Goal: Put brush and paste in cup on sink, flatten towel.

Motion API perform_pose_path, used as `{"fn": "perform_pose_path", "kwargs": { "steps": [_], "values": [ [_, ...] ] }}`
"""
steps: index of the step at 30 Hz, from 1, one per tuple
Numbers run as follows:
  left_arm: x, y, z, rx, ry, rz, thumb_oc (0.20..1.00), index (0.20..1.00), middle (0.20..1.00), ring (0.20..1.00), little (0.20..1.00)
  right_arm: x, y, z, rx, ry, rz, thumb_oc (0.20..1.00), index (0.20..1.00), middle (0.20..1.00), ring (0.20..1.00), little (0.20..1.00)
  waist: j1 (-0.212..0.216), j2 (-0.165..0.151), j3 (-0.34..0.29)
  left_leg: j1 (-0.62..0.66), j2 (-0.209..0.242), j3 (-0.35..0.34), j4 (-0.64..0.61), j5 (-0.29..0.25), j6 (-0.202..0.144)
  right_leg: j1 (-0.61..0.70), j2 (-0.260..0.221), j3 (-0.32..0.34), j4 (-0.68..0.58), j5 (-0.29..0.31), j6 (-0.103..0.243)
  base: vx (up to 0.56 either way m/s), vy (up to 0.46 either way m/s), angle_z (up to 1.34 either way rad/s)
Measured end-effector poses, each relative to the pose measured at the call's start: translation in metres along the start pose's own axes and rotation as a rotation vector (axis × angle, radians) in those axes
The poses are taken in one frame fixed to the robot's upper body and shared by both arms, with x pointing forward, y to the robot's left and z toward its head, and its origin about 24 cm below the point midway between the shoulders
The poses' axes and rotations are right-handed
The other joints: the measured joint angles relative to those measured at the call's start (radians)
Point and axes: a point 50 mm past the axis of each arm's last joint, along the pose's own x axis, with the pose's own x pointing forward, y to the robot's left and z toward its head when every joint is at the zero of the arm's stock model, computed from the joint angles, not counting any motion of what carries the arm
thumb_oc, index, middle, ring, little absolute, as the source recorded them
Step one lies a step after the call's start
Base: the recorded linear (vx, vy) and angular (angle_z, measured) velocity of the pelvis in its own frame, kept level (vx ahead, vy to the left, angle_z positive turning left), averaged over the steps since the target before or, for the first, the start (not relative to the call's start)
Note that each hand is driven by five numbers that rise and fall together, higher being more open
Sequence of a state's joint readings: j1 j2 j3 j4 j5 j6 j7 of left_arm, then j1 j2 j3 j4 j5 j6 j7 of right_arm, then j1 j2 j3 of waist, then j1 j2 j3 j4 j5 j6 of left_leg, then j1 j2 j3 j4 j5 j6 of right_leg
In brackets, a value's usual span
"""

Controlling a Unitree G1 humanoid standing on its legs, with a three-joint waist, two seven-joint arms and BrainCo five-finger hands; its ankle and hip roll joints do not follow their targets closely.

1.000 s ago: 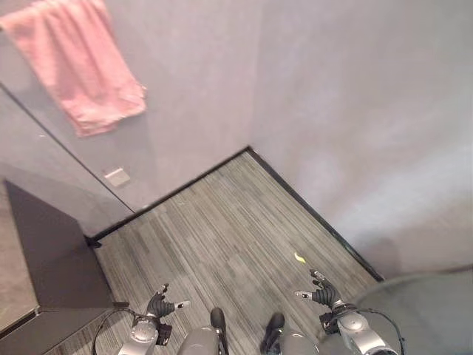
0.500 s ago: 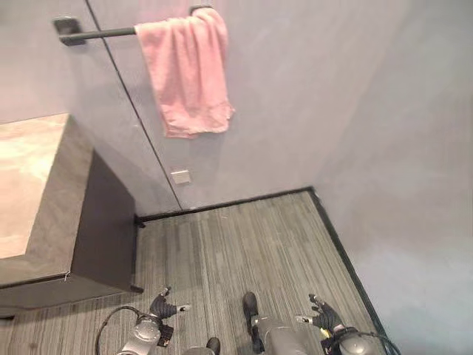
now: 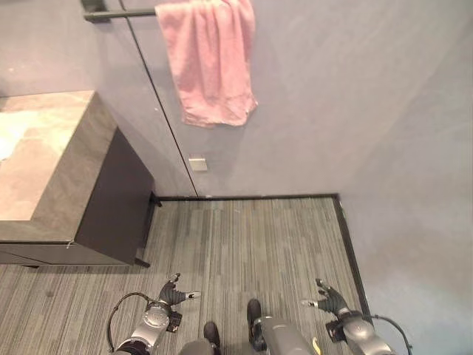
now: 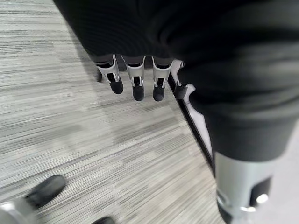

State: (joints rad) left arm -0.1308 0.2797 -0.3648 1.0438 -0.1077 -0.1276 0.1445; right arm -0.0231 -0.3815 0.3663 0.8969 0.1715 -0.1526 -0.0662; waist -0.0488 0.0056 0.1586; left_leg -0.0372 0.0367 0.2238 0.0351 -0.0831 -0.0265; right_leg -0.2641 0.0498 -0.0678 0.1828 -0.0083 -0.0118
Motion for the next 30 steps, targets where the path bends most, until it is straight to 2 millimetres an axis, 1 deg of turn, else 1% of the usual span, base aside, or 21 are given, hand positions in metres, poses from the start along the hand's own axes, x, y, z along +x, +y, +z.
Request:
{"fn": "perform_pose_path", "kwargs": {
  "steps": [1,2,3,4,6,9,12,13,14,18,22,25,27,28,29,30],
  "values": [
    [-0.001,0.000,-0.002,0.000,0.006,0.000,1.000,1.000,1.000,1.000,1.000,-0.001,0.002,-0.003,-0.001,0.009,0.005,1.000,1.000,1.000,1.000,1.000,0.000,0.000,0.000,0.004,0.003,-0.004,-0.005,0.001,-0.001,0.014,0.008,0.004,-0.018,0.005,0.005,0.08,0.019,-0.26],
    [-0.001,-0.001,-0.002,0.000,0.005,-0.003,1.000,1.000,1.000,1.000,1.000,-0.003,0.003,-0.007,-0.005,0.021,0.009,1.000,1.000,1.000,1.000,1.000,0.000,0.000,-0.001,0.009,0.006,-0.022,-0.006,0.003,-0.001,0.030,0.016,0.005,-0.040,0.011,0.014,0.06,0.015,-0.18],
    [-0.001,-0.001,-0.002,-0.001,0.004,-0.003,1.000,1.000,1.000,1.000,1.000,-0.004,0.004,-0.010,-0.006,0.027,0.012,1.000,1.000,1.000,1.000,1.000,-0.002,-0.001,-0.001,0.018,0.008,-0.022,-0.007,0.005,-0.001,0.039,0.019,0.005,-0.051,0.016,0.014,0.05,0.016,-0.13],
    [-0.001,-0.001,-0.002,-0.001,0.006,-0.002,1.000,1.000,1.000,1.000,1.000,-0.005,0.006,-0.011,-0.043,0.030,0.025,1.000,1.000,1.000,1.000,1.000,-0.002,-0.002,-0.002,0.020,0.009,-0.022,-0.011,0.008,-0.002,0.049,0.022,0.006,-0.062,0.020,0.015,0.03,0.015,-0.07],
    [-0.001,0.000,-0.002,-0.003,0.005,0.003,1.000,1.000,1.000,1.000,1.000,-0.005,0.007,-0.011,-0.087,0.025,0.041,1.000,1.000,1.000,1.000,1.000,-0.004,-0.003,-0.007,0.020,0.010,-0.022,-0.009,0.011,-0.003,0.057,0.024,0.007,-0.077,0.029,0.012,0.05,0.022,-0.03],
    [-0.001,0.000,-0.003,-0.002,0.008,0.005,1.000,1.000,1.000,1.000,1.000,-0.005,0.008,-0.009,-0.103,0.013,0.046,1.000,1.000,1.000,1.000,1.000,0.000,-0.004,-0.013,0.020,0.005,-0.019,-0.011,0.015,0.001,0.058,0.024,0.018,-0.097,0.046,0.010,0.03,0.014,-0.08],
    [-0.002,0.004,-0.011,-0.015,0.046,0.021,1.000,1.000,1.000,1.000,1.000,-0.005,0.010,-0.007,-0.104,0.006,0.050,1.000,1.000,1.000,1.000,1.000,0.004,-0.007,-0.025,0.024,-0.004,-0.006,-0.029,0.023,0.000,0.071,0.022,0.034,-0.139,0.079,0.010,0.04,0.010,-0.17],
    [-0.002,0.004,-0.013,-0.015,0.050,0.023,1.000,1.000,1.000,1.000,1.000,-0.006,0.010,-0.009,-0.106,0.009,0.052,1.000,1.000,1.000,1.000,1.000,0.005,-0.009,-0.026,0.034,-0.004,0.002,-0.036,0.024,0.001,0.081,0.021,0.036,-0.151,0.087,0.004,0.06,0.003,-0.10],
    [-0.003,0.004,-0.015,-0.014,0.056,0.024,1.000,1.000,1.000,1.000,1.000,-0.007,0.012,-0.011,-0.130,0.015,0.062,1.000,1.000,1.000,1.000,1.000,0.005,-0.010,-0.036,0.041,-0.005,0.003,-0.042,0.021,0.004,0.092,0.019,0.038,-0.167,0.092,0.008,0.05,0.002,-0.08],
    [-0.003,0.006,-0.014,-0.012,0.052,0.029,1.000,1.000,1.000,1.000,1.000,-0.008,0.018,-0.013,-0.154,0.019,0.087,1.000,1.000,1.000,1.000,1.000,0.005,-0.021,-0.046,0.038,-0.011,0.005,-0.043,0.020,0.008,0.090,0.013,0.042,-0.173,0.094,0.011,0.03,-0.012,-0.02],
    [-0.002,0.006,-0.013,-0.013,0.049,0.031,1.000,1.000,1.000,1.000,1.000,-0.008,0.021,-0.013,-0.170,0.017,0.095,1.000,1.000,1.000,1.000,1.000,0.005,-0.022,-0.046,0.035,-0.010,0.005,-0.040,0.018,0.009,0.089,0.013,0.046,-0.177,0.093,0.012,0.01,-0.042,-0.01],
    [-0.001,0.007,-0.009,-0.015,0.039,0.036,1.000,1.000,1.000,1.000,1.000,-0.006,0.020,-0.011,-0.178,0.011,0.089,1.000,1.000,1.000,1.000,1.000,0.007,-0.024,-0.042,0.005,-0.003,0.000,0.004,0.006,-0.001,0.080,0.017,0.045,-0.175,0.090,0.010,0.00,-0.031,0.04],
    [0.000,0.007,-0.007,-0.015,0.033,0.040,1.000,1.000,1.000,1.000,1.000,-0.005,0.018,-0.008,-0.184,0.004,0.085,1.000,1.000,1.000,1.000,1.000,0.008,-0.022,-0.035,-0.011,0.000,-0.004,0.033,-0.005,-0.005,0.074,0.019,0.044,-0.168,0.088,0.006,0.00,0.034,0.01],
    [0.000,0.007,-0.006,-0.012,0.031,0.039,1.000,1.000,1.000,1.000,1.000,-0.004,0.018,-0.006,-0.192,-0.001,0.082,1.000,1.000,1.000,1.000,1.000,0.009,-0.022,-0.033,-0.020,0.008,-0.006,0.042,-0.006,-0.005,0.076,0.014,0.045,-0.169,0.085,-0.001,0.00,0.115,0.19],
    [0.002,0.007,0.000,-0.009,0.015,0.039,1.000,1.000,1.000,1.000,1.000,-0.003,0.016,-0.004,-0.192,-0.007,0.070,1.000,1.000,1.000,1.000,1.000,0.004,-0.035,-0.017,-0.054,0.004,-0.018,0.093,-0.015,-0.017,0.083,-0.005,0.040,-0.177,0.084,-0.030,0.03,0.123,0.43],
    [0.006,0.008,0.011,-0.009,-0.013,0.047,1.000,1.000,1.000,1.000,1.000,-0.002,0.016,-0.006,-0.193,0.005,0.061,1.000,1.000,1.000,1.000,1.000,0.009,-0.050,-0.001,-0.094,0.008,-0.021,0.123,-0.007,-0.038,0.095,-0.027,0.032,-0.200,0.090,-0.039,0.08,0.136,0.64]
  ]
}}
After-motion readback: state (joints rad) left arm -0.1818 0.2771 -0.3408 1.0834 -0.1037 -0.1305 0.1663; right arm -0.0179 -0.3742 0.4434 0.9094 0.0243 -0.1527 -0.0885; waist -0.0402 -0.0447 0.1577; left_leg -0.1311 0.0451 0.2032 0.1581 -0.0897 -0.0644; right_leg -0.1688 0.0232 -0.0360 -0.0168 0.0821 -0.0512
